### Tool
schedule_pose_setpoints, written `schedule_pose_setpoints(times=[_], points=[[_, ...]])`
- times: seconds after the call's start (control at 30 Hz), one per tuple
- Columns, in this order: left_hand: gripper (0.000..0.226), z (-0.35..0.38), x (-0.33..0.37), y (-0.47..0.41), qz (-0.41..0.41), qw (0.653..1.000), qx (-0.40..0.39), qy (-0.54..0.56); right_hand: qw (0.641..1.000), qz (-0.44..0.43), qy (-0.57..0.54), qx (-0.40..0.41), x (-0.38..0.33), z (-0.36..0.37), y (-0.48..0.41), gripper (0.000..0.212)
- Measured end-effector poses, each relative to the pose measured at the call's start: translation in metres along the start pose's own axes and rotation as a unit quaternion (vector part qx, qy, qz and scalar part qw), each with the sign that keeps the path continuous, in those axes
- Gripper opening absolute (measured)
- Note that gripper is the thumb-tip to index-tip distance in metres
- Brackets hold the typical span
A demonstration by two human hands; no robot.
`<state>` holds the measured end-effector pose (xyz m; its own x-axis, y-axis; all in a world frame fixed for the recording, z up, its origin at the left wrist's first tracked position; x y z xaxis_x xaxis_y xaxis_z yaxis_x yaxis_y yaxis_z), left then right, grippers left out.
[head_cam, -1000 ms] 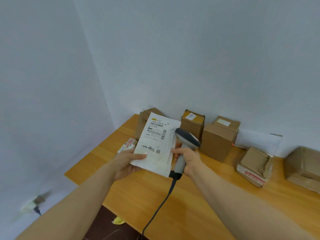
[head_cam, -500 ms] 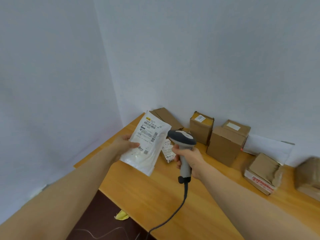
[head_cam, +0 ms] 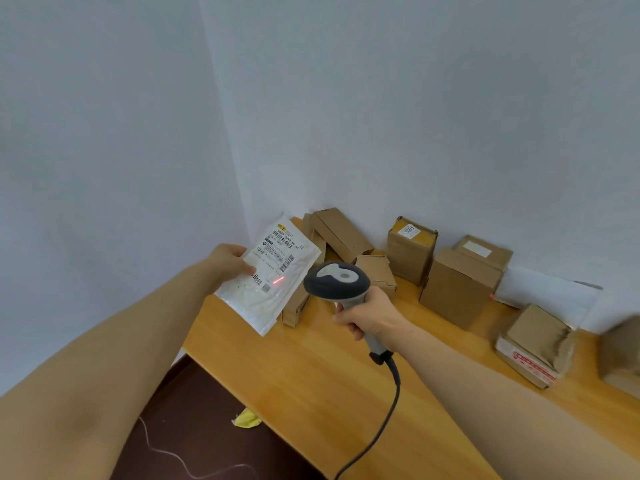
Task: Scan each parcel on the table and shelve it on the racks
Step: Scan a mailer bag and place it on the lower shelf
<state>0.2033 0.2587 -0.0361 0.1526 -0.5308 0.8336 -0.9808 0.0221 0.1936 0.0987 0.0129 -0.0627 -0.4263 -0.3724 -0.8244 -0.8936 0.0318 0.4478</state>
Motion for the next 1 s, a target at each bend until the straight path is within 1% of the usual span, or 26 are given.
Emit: schedule_pose_setpoints(times=[0.43,1.0], points=[[0.039,-0.007,-0.012,-0.007,-0.005,1.000,-0.006,-0.030,0.999,-0.025,0.039,0.001,-0.013,0.008,-0.004,0.021],[0.037,-0.012,-0.027,-0.025,-0.013,0.999,-0.019,-0.031,0.996,-0.008,0.087,0.016,-0.018,0.020,-0.023,0.020]])
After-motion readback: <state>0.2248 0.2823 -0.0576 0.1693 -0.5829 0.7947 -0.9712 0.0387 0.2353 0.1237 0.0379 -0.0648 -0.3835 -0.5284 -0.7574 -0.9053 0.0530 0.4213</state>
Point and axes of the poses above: each hand's wrist, its own y-axis away from the middle knuckle, its own z-axis out of the palm, x = y × z, the point moved 10 cm from there along -y, towards the middle knuckle, and after that the axes turned 9 degrees about z, right-handed, at the moved point
